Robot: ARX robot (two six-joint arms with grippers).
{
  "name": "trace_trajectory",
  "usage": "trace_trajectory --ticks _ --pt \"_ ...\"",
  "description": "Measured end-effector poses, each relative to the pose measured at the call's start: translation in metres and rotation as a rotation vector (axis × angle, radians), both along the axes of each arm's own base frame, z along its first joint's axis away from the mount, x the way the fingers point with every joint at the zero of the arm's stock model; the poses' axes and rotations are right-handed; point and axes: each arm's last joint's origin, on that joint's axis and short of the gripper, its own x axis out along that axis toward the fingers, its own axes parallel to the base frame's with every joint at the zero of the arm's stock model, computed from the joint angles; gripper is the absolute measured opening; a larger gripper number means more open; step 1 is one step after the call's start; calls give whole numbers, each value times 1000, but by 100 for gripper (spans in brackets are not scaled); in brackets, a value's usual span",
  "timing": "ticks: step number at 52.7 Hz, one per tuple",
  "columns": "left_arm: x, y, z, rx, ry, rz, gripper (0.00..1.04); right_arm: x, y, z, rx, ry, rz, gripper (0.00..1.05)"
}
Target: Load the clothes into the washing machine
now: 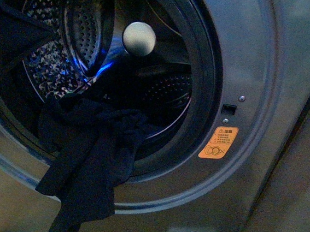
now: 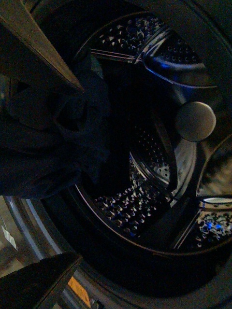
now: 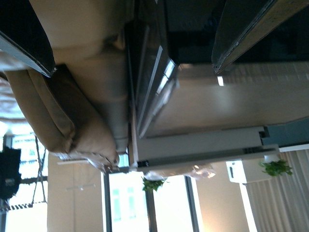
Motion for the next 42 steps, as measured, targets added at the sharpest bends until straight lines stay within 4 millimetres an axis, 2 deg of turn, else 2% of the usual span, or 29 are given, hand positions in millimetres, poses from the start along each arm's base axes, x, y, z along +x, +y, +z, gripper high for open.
trace_trajectory --ticks 2,6,11,14,19,23,29,35,37,42 --pt "-10 4 -1 -3 -16 4 98 -7 -2 -19 21 50 -11 97" --pt "-21 10 -1 -10 -36 13 98 -11 -1 -43 41 108 -3 97" --pt "-46 18 -5 -20 -65 33 98 -6 8 -81 80 198 12 97" --pt "-59 21 -9 -24 -61 35 98 -3 13 -97 75 231 3 97" --pt "-82 28 -24 -3 -58 259 82 -9 10 -125 -32 278 -22 79" --pt "-92 30 -30 1 -68 330 71 -18 4 -142 -61 269 -28 68" --pt "-100 30 -33 -1 -84 338 53 -30 -5 -170 -79 259 -39 50" --pt "-108 30 -42 0 -80 337 26 -41 -14 -211 -94 278 -42 24" --pt "-111 30 -44 1 -80 337 17 -44 -16 -220 -97 282 -40 17" --pt "-115 30 -46 0 -81 337 3 -50 -19 -237 -100 285 -42 2"
